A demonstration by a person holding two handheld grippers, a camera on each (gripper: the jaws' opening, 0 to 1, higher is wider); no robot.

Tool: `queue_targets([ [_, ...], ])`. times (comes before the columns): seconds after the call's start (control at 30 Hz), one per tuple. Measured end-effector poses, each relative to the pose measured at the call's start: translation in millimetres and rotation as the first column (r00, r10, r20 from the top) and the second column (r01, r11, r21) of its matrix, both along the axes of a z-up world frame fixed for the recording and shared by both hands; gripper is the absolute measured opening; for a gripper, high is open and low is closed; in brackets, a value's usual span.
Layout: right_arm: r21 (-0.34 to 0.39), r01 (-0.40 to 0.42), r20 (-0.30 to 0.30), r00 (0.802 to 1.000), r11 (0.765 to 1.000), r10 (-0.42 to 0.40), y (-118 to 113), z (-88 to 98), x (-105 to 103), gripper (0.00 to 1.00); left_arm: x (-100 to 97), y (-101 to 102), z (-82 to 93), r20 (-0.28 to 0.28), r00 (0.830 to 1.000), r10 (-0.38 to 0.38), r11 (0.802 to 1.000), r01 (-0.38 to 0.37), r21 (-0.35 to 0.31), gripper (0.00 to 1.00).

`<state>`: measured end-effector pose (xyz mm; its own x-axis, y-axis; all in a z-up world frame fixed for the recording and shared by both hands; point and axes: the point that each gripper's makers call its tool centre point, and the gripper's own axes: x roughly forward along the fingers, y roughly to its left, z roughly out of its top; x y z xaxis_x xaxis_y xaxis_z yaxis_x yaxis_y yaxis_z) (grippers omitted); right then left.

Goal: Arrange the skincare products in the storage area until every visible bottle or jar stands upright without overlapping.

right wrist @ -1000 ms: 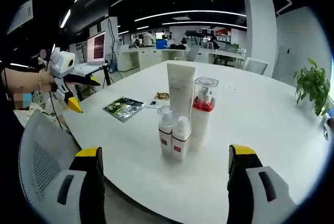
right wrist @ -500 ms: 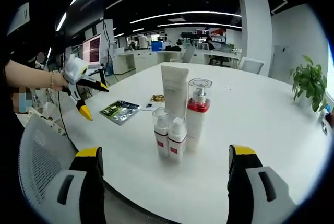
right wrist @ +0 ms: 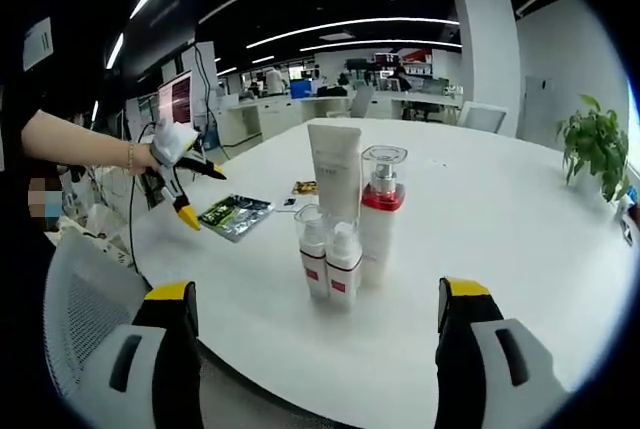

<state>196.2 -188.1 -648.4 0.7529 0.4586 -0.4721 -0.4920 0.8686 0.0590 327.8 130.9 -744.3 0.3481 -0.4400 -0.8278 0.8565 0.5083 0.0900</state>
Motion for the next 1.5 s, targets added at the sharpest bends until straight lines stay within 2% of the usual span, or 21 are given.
queue_targets([
  [0.1,0.007,0.007,-0.005,1.000,1.000,-0.007,-0.1,0.3,-0.1,0.99,2.3,-2.9,-4.7,-0.013,0.999,-0.041,0.999,0.041,0.010,0.99],
  [0.13,0.006,0.008,-0.006,1.000,1.000,-0.008,0.0,0.1,-0.1,0.99,6.1,-4.6,-6.7,0.000,0.996,-0.088,0.996,0.088,0.031,0.99],
  [0.17,0.005,0.008,-0.011,1.000,1.000,-0.008,-0.4,-1.3,0.2,0.99,7.1,-5.1,-7.8,0.000,0.995,-0.104,0.994,0.103,0.040,0.99],
  [0.23,0.002,0.008,-0.015,1.000,1.000,-0.008,-0.4,-2.1,0.2,0.99,9.7,-8.3,-15.7,-0.019,0.991,-0.131,0.990,0.132,0.052,0.99],
  [0.6,0.004,0.028,-0.026,0.999,1.000,-0.028,-4.5,-4.0,2.8,0.97,16.4,-9.2,-32.6,-0.081,0.984,-0.156,0.984,0.162,0.068,0.95],
  [0.77,-0.001,0.034,-0.032,0.999,0.999,-0.034,-4.9,-5.1,2.5,0.97,12.3,-10.2,-35.9,-0.150,0.975,-0.166,0.984,0.174,0.045,0.93],
  [0.8,-0.001,0.036,-0.033,0.999,0.999,-0.036,-5.2,-5.2,2.5,0.97,14.4,-9.7,-34.7,-0.134,0.977,-0.167,0.983,0.175,0.049,0.93],
  [0.97,-0.005,0.040,-0.035,0.999,0.999,-0.040,-6.3,-6.7,3.3,0.96,10.8,-10.7,-33.2,-0.129,0.978,-0.164,0.985,0.170,0.038,0.93],
  [1.03,-0.006,0.038,-0.037,0.999,0.999,-0.039,-6.3,-7.1,3.3,0.96,10.4,-11.3,-30.8,-0.128,0.981,-0.148,0.987,0.154,0.037,0.87],
  [1.07,-0.007,0.039,-0.037,0.999,0.999,-0.039,-6.4,-7.2,3.3,0.96,13.8,-11.2,-28.1,-0.121,0.985,-0.122,0.992,0.127,0.029,0.77],
  [1.1,-0.009,0.039,-0.037,0.999,0.999,-0.039,-6.1,-7.1,3.3,0.96,16.7,-10.7,-26.3,-0.104,0.988,-0.117,0.992,0.120,0.027,0.72],
  [1.13,-0.008,0.039,-0.037,0.999,0.999,-0.040,-6.0,-7.1,3.3,0.96,11.2,-8.6,-26.5,-0.143,0.988,-0.061,0.997,0.065,0.030,0.72],
  [1.17,-0.007,0.040,-0.037,0.999,0.999,-0.040,-5.7,-6.7,3.2,0.96,10.9,-11.5,-24.5,-0.110,0.988,-0.110,0.993,0.113,0.023,0.72],
  [1.3,-0.007,0.040,-0.035,0.999,0.999,-0.040,-4.9,-5.7,2.5,0.96,13.8,-11.1,-25.3,-0.109,0.991,-0.081,0.996,0.084,0.020,0.68],
  [1.5,-0.010,0.037,-0.036,0.999,0.999,-0.038,-4.1,-6.1,2.4,0.95,7.4,-12.8,-25.1,-0.102,0.991,-0.081,0.996,0.083,0.019,0.57],
])
